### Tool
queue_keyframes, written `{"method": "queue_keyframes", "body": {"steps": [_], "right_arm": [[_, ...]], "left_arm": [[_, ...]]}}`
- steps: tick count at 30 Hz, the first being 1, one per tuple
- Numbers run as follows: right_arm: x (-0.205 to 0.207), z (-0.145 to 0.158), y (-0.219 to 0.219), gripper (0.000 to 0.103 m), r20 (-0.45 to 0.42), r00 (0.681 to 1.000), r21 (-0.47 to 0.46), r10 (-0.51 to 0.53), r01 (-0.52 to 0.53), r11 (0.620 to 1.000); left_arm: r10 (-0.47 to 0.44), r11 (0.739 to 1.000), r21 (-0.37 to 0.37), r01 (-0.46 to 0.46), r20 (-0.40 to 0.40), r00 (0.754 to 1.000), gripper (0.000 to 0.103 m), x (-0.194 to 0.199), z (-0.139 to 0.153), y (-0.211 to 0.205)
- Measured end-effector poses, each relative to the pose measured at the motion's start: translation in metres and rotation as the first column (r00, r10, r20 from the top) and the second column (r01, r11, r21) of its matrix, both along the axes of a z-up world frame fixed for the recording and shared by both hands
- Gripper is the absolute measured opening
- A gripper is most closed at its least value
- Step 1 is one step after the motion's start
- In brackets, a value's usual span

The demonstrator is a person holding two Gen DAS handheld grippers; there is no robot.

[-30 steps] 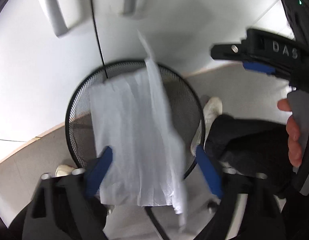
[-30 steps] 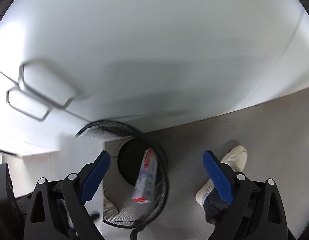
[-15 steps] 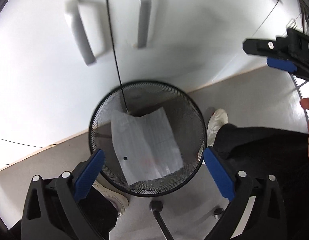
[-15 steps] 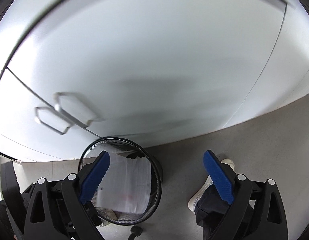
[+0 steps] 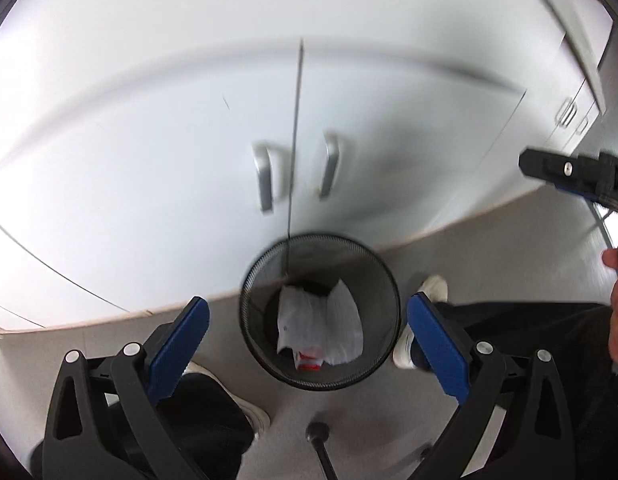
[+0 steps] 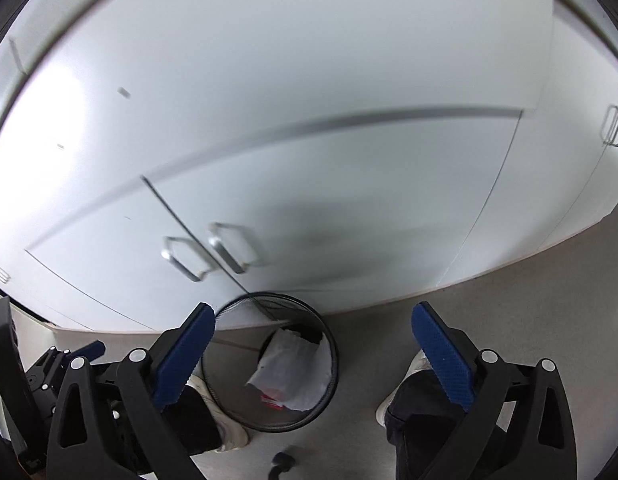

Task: Collect trash
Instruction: 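Raise both tools back toward the counter items, then grasp the clear wrapper with the left gripper while the right grasps the blue bag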

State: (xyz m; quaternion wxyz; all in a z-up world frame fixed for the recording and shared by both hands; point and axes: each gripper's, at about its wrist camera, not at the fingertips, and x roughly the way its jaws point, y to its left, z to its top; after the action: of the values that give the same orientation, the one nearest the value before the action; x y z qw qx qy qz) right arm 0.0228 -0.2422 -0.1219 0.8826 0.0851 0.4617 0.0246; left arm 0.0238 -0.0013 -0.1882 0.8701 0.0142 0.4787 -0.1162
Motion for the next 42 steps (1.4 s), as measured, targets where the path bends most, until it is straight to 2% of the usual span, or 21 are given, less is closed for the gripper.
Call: {"method": "queue_keyframes", "body": {"steps": [5,9,16,21,27,35,38,40,42], "right_arm": [[-0.025,0.051,0.004,0.099,0.078,0.997,0.004,0.009,-0.009,1.0],[-0.043,0.093,0.001,0.099,0.151,0.989,0.025,0.003,-0.006,1.0],[-0.061,0.179,0.005,0.099,0.314,0.948,0.053,0.048,-0.068,0.996],[-0.051,0.227,0.004,0.099,0.38,0.922,0.093,0.067,-0.11,0.99],[-0.01,0.266,0.005,0.099,0.428,0.898,0.091,0.108,-0.161,0.983],[0.099,0.294,0.004,0.099,0.429,0.89,0.068,0.155,-0.203,0.977],[0.136,0.304,0.002,0.099,0.421,0.892,0.059,0.166,-0.209,0.976],[0.162,0.309,0.004,0.099,0.402,0.899,0.04,0.171,-0.204,0.978],[0.189,0.312,0.006,0.099,0.375,0.909,0.04,0.181,-0.211,0.977]], "left_arm": [[0.039,0.999,-0.038,-0.035,0.097,0.995,0.099,-0.022,0.058,0.014],[0.066,0.998,-0.035,-0.06,0.184,0.981,0.099,-0.034,0.107,0.025],[0.063,0.998,-0.024,-0.059,0.333,0.941,0.099,-0.043,0.191,0.037],[0.049,0.999,-0.013,-0.048,0.412,0.91,0.099,-0.034,0.237,0.04],[0.015,1.0,0.017,-0.026,0.475,0.88,0.099,0.007,0.286,0.039],[-0.053,0.996,0.093,0.001,0.558,0.828,0.099,0.088,0.343,0.046],[-0.072,0.993,0.121,0.004,0.564,0.822,0.099,0.127,0.361,0.05],[-0.116,0.986,0.162,0.028,0.564,0.818,0.099,0.152,0.373,0.045],[-0.192,0.967,0.248,0.06,0.555,0.809,0.099,0.176,0.381,0.031]]}}
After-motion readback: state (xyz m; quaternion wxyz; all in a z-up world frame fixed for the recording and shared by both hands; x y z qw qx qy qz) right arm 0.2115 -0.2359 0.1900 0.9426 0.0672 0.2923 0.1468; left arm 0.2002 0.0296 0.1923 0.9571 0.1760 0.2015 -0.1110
